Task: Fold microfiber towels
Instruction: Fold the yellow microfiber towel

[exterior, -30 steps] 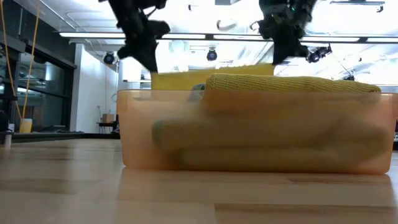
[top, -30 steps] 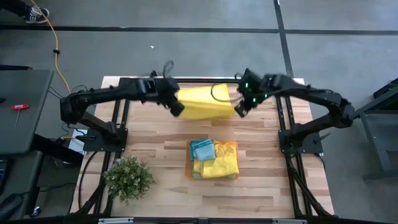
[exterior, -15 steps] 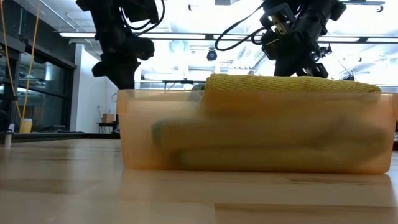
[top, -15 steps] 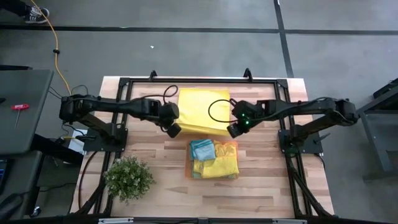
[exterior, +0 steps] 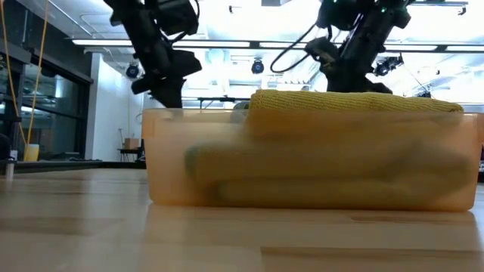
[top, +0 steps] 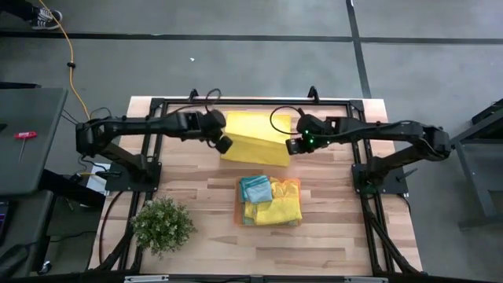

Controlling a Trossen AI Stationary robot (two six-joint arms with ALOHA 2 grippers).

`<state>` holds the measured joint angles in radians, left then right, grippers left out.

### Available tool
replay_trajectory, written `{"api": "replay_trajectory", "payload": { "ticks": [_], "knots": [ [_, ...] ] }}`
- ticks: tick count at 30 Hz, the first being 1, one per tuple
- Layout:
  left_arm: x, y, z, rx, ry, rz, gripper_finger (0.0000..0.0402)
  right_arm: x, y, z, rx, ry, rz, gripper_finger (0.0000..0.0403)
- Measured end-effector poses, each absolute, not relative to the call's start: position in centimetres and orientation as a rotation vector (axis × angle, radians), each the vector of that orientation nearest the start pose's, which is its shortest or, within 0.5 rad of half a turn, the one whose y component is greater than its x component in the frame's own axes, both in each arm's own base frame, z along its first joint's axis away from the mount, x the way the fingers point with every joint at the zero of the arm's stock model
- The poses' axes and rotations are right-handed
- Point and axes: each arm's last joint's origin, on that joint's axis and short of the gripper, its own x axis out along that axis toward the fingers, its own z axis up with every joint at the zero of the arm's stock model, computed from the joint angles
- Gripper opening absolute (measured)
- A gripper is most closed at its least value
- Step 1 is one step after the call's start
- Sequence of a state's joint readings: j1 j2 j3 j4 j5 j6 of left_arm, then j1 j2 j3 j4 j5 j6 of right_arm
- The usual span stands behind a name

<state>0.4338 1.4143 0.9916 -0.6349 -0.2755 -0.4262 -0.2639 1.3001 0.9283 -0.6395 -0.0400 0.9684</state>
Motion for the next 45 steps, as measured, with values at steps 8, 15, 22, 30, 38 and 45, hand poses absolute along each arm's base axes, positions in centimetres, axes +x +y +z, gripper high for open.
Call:
{"api": "replay_trajectory", "payload": {
  "ticks": [8, 15, 22, 30, 38, 45],
  "knots": [
    [24.1, 14.6, 23.6, -0.498, 0.839, 0.932, 0.0, 25.5, -9.4, 21.1, 1.057, 0.906, -0.737, 0.0],
    [25.2, 15.3, 20.8, -0.549, 0.92, 0.964, 0.0, 25.8, -13.3, 19.3, 0.995, 0.862, -0.781, 0.0],
    [26.2, 16.5, 18.8, -0.618, 0.867, 1.065, 0.0, 25.3, -16.1, 18.4, 0.922, 0.842, -0.795, 0.0],
    [25.8, 19.1, 18.4, -0.597, 0.776, 1.168, 0.0, 24.8, -17.9, 18.7, 0.906, 0.752, -0.842, 0.0],
    [25.5, 22.0, 16.8, -0.553, 0.764, 1.148, 0.0, 24.3, -18.7, 18.8, 0.924, 0.704, -0.925, 0.0],
    [25.3, 22.8, 15.6, -0.56, 0.788, 1.16, 0.0, 24.7, -19.6, 17.9, 0.96, 0.665, -0.968, 0.0]
  ]
}}
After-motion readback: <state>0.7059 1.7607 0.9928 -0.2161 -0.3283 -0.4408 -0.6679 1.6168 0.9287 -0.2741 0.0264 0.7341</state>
